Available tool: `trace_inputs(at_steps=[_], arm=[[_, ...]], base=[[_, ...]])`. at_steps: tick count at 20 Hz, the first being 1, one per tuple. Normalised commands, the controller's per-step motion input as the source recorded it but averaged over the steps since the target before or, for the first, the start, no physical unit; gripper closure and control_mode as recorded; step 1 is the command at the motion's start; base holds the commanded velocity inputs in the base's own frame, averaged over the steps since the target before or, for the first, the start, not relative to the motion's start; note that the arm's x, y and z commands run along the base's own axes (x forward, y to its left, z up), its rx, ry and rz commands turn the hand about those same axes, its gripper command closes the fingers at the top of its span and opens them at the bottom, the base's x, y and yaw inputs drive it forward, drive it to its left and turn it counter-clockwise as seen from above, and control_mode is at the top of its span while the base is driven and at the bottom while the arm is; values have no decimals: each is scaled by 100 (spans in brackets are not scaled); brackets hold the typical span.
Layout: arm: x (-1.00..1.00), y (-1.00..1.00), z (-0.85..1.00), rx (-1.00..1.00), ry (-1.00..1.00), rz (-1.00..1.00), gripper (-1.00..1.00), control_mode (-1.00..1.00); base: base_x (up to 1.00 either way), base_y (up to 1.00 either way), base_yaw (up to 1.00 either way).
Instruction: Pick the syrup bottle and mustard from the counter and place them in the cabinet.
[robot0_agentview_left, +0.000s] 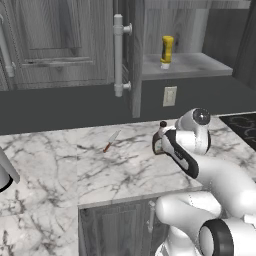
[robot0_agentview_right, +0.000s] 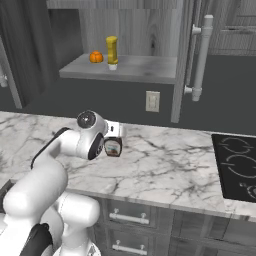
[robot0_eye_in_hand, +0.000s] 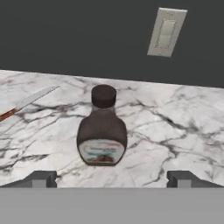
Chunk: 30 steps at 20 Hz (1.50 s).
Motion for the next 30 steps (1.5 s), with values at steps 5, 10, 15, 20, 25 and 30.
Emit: trace_inputs(at_steps=[5,10,15,20,25,30], arm=[[22,8,-5,3,0,-3,-100,-100],[16,5,-13,2,0,-2,-100,-100],[14,4,-19,1,0,-2,-100,-100],[17,2,-19,2,0,-1,-100,-100],[21,1,-7,1,0,-1,-100,-100],[25,3,0,2,-3,-2,-100,-100]], base=[[0,0,0],[0,0,0],[0,0,0],[0,0,0],[0,0,0],[0,0,0]])
